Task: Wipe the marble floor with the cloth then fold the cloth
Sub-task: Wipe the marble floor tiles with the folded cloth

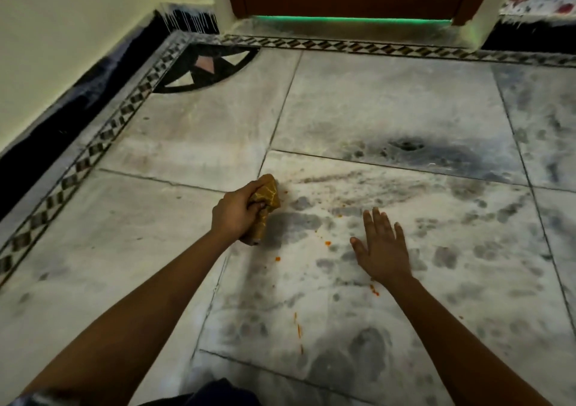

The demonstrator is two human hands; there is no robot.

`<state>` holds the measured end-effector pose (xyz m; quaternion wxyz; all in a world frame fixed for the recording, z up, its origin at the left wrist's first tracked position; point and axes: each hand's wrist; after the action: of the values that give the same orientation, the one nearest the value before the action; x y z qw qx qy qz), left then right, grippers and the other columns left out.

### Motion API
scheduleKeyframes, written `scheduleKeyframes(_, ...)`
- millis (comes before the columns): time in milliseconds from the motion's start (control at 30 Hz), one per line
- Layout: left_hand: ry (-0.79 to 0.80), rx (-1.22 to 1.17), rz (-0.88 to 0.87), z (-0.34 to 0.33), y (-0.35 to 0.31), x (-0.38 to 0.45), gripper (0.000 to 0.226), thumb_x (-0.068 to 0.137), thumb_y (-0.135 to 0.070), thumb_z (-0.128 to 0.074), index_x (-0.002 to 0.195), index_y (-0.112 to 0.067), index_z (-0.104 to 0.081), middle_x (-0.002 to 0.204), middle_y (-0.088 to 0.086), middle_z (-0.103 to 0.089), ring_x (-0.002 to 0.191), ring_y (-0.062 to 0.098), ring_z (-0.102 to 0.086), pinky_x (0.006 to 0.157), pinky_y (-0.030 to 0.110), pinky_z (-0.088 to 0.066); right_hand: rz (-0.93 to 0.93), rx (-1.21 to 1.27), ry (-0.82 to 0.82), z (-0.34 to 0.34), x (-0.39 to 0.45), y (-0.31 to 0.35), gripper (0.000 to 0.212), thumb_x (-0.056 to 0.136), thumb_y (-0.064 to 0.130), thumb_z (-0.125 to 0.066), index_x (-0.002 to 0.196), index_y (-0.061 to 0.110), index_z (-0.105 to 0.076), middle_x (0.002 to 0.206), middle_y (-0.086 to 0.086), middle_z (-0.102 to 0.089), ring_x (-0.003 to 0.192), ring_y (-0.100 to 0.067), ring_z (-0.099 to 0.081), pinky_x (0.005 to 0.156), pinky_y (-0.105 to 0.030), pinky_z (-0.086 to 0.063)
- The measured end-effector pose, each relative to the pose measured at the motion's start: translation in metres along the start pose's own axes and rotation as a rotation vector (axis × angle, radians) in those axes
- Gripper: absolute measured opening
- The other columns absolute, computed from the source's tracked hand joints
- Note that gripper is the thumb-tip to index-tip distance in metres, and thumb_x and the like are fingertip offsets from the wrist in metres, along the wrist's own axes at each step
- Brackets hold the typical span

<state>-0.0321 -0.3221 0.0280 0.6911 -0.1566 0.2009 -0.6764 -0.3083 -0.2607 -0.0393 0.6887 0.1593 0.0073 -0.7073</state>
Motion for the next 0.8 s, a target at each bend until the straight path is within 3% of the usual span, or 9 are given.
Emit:
scheduleKeyframes(100,0.007,-0.036,-0.014,-0.029,0.004,0.01,0.053,0.088,-0.032,-0.051,0.139,-0.037,-0.038,0.127,0.01,-0.058,0.115,0.034,-0.053,0.09,0.043,-0.044,-0.024,-0.027,0.015,-0.001,0.013,-0.005,0.081,0.083,0.06,-0.003,0.149,0.013,0.001,0.158,-0.009,0.006,0.146,-0.02,0.004,0.115,-0.038,0.005)
scheduleKeyframes(200,0.166,0.193,-0.107,-0.066,0.015,0.011,0.078,0.074,-0.067,-0.021,0.144,-0.034,-0.029,0.156,0.003,-0.022,0.143,0.028,-0.016,0.111,0.051,-0.013,-0.048,-0.039,0.031,-0.004,0.023,-0.009,0.08,0.083,0.055,-0.009,0.149,0.012,0.003,0.158,-0.009,0.008,0.146,-0.02,0.005,0.115,-0.038,0.005)
scheduleKeyframes(300,0.155,0.27,-0.072,-0.09,0.019,0.021,0.083,0.069,-0.075,-0.005,0.145,-0.043,-0.015,0.159,-0.004,0.002,0.146,0.023,0.005,0.111,0.054,0.005,-0.096,-0.044,0.048,-0.012,0.026,-0.016,0.086,0.078,0.06,-0.005,0.15,0.014,0.005,0.158,-0.007,0.009,0.146,-0.022,0.004,0.115,-0.04,0.005)
scheduleKeyframes(400,0.129,0.288,-0.057,-0.097,0.008,0.05,0.077,0.074,-0.077,-0.01,0.145,-0.046,-0.013,0.159,-0.002,0.001,0.145,0.024,0.006,0.112,0.056,0.005,-0.105,-0.033,0.035,-0.019,0.024,-0.02,0.094,0.07,0.065,0.007,0.149,0.015,0.004,0.158,-0.006,0.01,0.145,-0.022,0.006,0.115,-0.04,0.006)
scheduleKeyframes(567,0.178,0.307,-0.104,-0.116,-0.03,0.083,0.065,0.087,-0.069,-0.029,0.145,-0.045,-0.014,0.159,-0.002,0.002,0.145,0.025,0.006,0.111,0.057,0.006,-0.101,0.003,-0.003,-0.023,0.023,-0.021,0.092,0.072,0.064,0.003,0.15,0.016,-0.001,0.158,-0.006,0.006,0.146,-0.022,0.002,0.115,-0.039,0.004)
scheduleKeyframes(700,0.19,0.31,-0.276,-0.12,-0.023,0.047,0.068,0.081,-0.074,-0.014,0.143,-0.047,-0.017,0.159,-0.005,-0.002,0.146,0.022,0.002,0.112,0.051,0.007,-0.094,0.051,-0.057,-0.029,0.021,-0.019,0.086,0.078,0.063,-0.004,0.149,0.015,-0.004,0.157,-0.006,0.003,0.146,-0.023,-0.001,0.115,-0.038,0.003)
scheduleKeyframes(800,0.17,0.322,-0.396,-0.105,0.007,0.014,0.07,0.081,-0.076,-0.004,0.142,-0.045,-0.02,0.157,-0.003,-0.011,0.145,0.024,-0.006,0.113,0.049,-0.001,-0.097,0.049,-0.044,-0.029,0.02,-0.02,0.087,0.076,0.063,0.0,0.149,0.016,0.001,0.157,-0.004,0.009,0.145,-0.021,0.004,0.115,-0.038,0.006)
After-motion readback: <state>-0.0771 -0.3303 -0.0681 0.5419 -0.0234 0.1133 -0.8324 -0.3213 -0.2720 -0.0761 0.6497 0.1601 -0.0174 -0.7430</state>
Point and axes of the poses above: each hand's wrist, its own x-axis towards the middle knuckle, its own z-axis out of the back of the hand, y = z × x
